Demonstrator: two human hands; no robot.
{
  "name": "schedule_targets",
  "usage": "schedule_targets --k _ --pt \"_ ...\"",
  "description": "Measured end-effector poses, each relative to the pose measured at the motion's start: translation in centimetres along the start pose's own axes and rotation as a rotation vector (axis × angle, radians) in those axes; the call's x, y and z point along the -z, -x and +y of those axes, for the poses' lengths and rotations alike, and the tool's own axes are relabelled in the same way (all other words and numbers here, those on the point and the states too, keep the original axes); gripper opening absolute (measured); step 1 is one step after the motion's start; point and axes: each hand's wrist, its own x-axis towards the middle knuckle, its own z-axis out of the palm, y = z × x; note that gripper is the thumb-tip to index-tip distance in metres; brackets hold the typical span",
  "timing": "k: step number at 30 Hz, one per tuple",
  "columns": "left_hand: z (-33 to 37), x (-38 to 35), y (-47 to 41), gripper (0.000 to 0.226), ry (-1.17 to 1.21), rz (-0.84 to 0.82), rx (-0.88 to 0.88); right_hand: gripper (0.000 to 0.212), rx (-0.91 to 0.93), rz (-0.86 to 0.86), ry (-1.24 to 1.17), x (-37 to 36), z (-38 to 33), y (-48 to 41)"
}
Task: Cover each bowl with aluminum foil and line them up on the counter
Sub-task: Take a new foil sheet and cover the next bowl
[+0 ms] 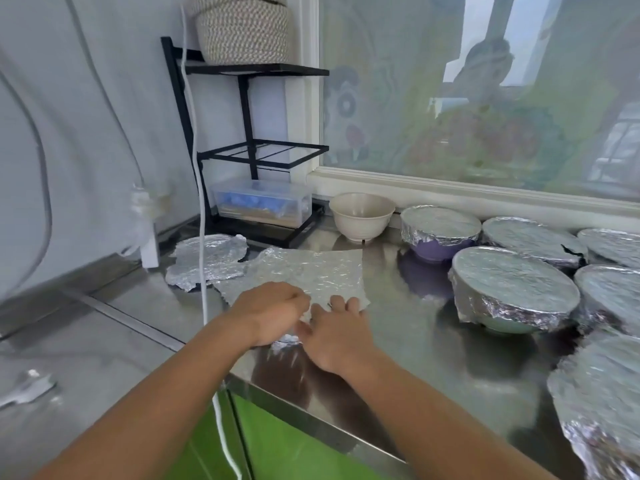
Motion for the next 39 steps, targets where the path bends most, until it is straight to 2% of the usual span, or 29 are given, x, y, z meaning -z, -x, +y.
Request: schedule_targets --k 5,8,10,13,17,20,25,28,31,33,35,37,39 --pt "-2.9 -1.2 -2.1 0.048 -0.034 -0.029 0.039 0.037 0.083 0.086 -0.182 -0.3 -2.0 -2.5" --pt "-5.0 -1.8 -2.6 0.048 -0.040 -0.030 0.036 0.031 0.114 0.096 -0.137 0.2 -0.5 -2.7" --pt "-5.8 -2.0 -2.9 0.039 -0.047 -0.006 0.012 0.029 0.139 0.030 -0.108 0.5 0.2 -2.5" --pt "-5.9 -1.9 -3.1 0.027 -0.048 0.003 0.016 0.030 0.128 0.044 -0.116 1.6 0.8 -2.1" --pt "-4.0 -1.4 -2.4 0.047 -0.019 0.082 0.018 0.034 0.096 0.070 -0.138 4.9 2.0 -0.9" --pt "-1.3 -0.6 -1.8 0.047 0.133 0.161 0.008 0.034 0.067 0.112 -0.147 7.8 3.6 1.0" --pt "5.9 -0.3 0.1 0.031 0.537 0.257 -0.066 0.037 -0.054 0.183 -0.092 13.2 7.3 6.6" --pt "11.9 -1.6 2.1 0.018 0.713 0.253 -0.192 0.030 -0.097 0.225 -0.086 16.1 11.2 11.5" --pt "18.0 -3.5 4.8 0.016 0.775 0.202 -0.383 0.039 -0.154 0.289 -0.240 18.0 16.0 17.8" --pt "22.1 -4.9 6.6 0.017 0.772 0.154 -0.514 0.043 -0.207 0.357 -0.356 18.2 19.8 21.7" --pt "25.7 -6.4 7.7 0.016 0.645 0.126 -0.602 0.043 -0.281 0.413 -0.397 17.6 23.6 24.4" --pt "28.7 -7.9 8.4 0.029 0.438 0.144 -0.596 0.044 -0.370 0.409 -0.415 16.3 26.9 26.0" --pt "30.8 -9.6 9.3 0.054 0.269 0.140 -0.496 0.045 -0.424 0.383 -0.472 14.7 29.1 26.6"
